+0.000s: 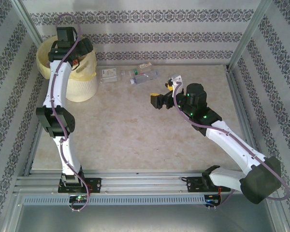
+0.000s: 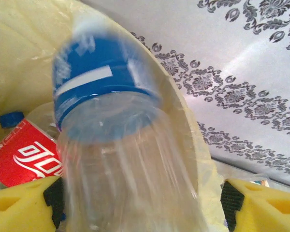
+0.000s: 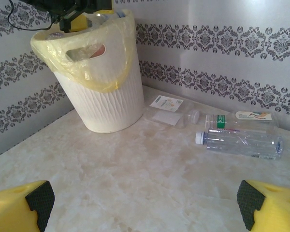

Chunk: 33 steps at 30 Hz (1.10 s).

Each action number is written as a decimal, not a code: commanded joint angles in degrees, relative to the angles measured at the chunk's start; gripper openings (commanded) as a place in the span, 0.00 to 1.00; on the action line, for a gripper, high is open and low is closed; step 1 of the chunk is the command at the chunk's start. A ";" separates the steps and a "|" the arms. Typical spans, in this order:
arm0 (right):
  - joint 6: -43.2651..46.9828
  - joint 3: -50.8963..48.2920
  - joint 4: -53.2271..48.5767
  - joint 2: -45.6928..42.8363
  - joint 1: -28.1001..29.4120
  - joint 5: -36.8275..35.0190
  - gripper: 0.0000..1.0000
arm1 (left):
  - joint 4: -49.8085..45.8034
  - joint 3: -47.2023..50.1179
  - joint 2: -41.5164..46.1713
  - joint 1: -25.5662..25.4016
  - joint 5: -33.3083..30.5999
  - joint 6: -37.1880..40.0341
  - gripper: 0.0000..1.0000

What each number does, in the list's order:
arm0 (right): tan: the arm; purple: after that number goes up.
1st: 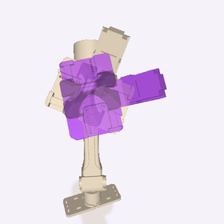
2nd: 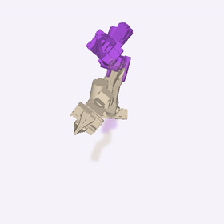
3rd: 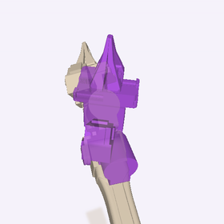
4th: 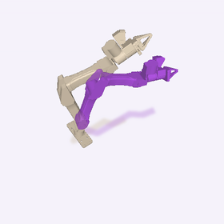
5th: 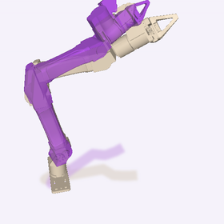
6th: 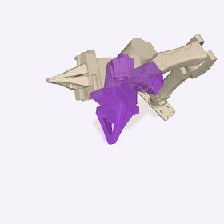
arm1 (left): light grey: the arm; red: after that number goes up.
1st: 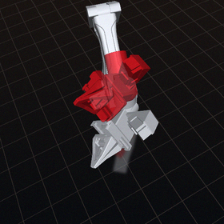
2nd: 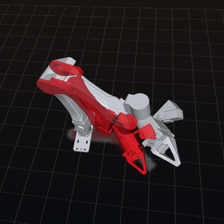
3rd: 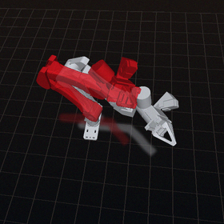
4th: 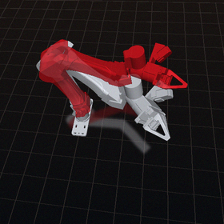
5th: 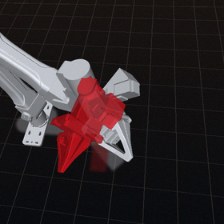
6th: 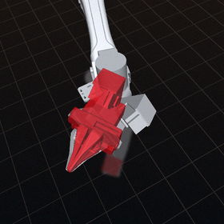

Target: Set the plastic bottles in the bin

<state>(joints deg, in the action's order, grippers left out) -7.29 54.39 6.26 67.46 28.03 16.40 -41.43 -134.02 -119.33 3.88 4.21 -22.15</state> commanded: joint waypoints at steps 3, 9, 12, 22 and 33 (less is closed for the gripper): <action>0.23 1.47 1.03 0.46 0.71 -2.54 0.98 | -2.42 -2.87 1.70 0.65 3.08 -0.51 0.90; -0.01 1.76 1.58 0.92 0.71 -3.95 0.98 | -2.47 -2.25 3.45 0.61 4.14 -0.09 0.93; -0.06 1.71 1.68 1.01 0.72 -4.83 0.98 | -2.27 -1.59 4.43 0.58 5.19 -0.17 0.95; -2.94 0.73 3.93 1.35 0.62 -10.25 0.98 | -0.81 0.58 7.30 -2.34 6.57 0.92 0.98; -11.37 1.14 3.30 4.43 -1.92 -13.68 0.98 | 1.81 3.38 9.25 -11.92 3.47 6.26 1.00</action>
<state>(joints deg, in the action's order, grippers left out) -14.09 54.39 8.73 70.32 27.29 4.78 -41.71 -131.83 -112.68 -5.17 8.99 -19.18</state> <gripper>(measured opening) 0.981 0.997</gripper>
